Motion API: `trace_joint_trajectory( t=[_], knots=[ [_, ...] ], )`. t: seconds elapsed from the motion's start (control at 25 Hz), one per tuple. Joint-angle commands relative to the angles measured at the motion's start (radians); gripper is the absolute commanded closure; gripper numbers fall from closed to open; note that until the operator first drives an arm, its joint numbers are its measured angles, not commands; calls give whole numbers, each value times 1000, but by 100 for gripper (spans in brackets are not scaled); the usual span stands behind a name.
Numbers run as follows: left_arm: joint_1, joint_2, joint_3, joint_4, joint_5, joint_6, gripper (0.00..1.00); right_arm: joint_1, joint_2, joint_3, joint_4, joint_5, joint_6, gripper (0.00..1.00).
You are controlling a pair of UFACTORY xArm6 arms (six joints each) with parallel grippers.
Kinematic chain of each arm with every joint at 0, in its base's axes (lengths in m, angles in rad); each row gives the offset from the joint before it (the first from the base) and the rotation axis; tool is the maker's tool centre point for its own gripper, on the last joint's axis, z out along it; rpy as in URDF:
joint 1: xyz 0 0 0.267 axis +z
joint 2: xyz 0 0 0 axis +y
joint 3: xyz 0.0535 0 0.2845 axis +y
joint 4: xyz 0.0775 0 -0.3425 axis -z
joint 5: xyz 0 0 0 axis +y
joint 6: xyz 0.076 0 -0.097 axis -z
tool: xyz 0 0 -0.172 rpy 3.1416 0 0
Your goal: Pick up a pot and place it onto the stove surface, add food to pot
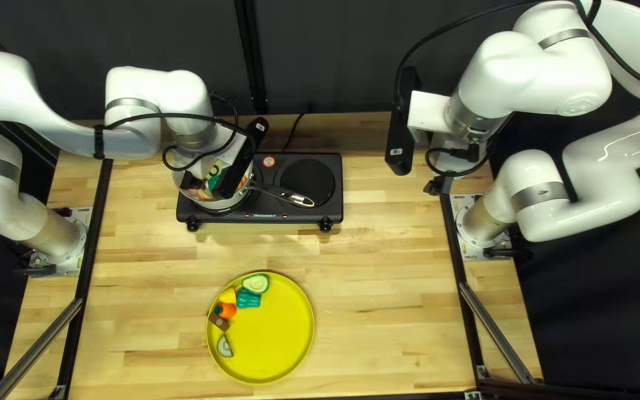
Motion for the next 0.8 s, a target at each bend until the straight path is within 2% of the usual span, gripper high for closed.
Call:
trace_joint_trajectory(
  t=[0.04,0.16,0.28,0.48,0.64,0.72,0.8],
  knots=[
    [0,0,0,0,0,0,0,0,0,0,0,0,0,0],
    [-96,19,-49,-13,58,-85,0,0,0,0,0,0,0,0],
    [-262,57,-103,-30,79,-215,0,0,0,0,0,0,0,0],
    [-459,168,-126,-60,-31,-380,0,0,0,0,0,0,0,0],
    [-528,272,-149,-70,-126,-456,0,0,0,0,0,0,0,0],
    [-560,379,-212,-99,-184,-500,0,0,0,0,0,0,0,0],
    [-570,442,-282,-127,-163,-522,0,0,0,0,0,0,0,0]
  ],
)
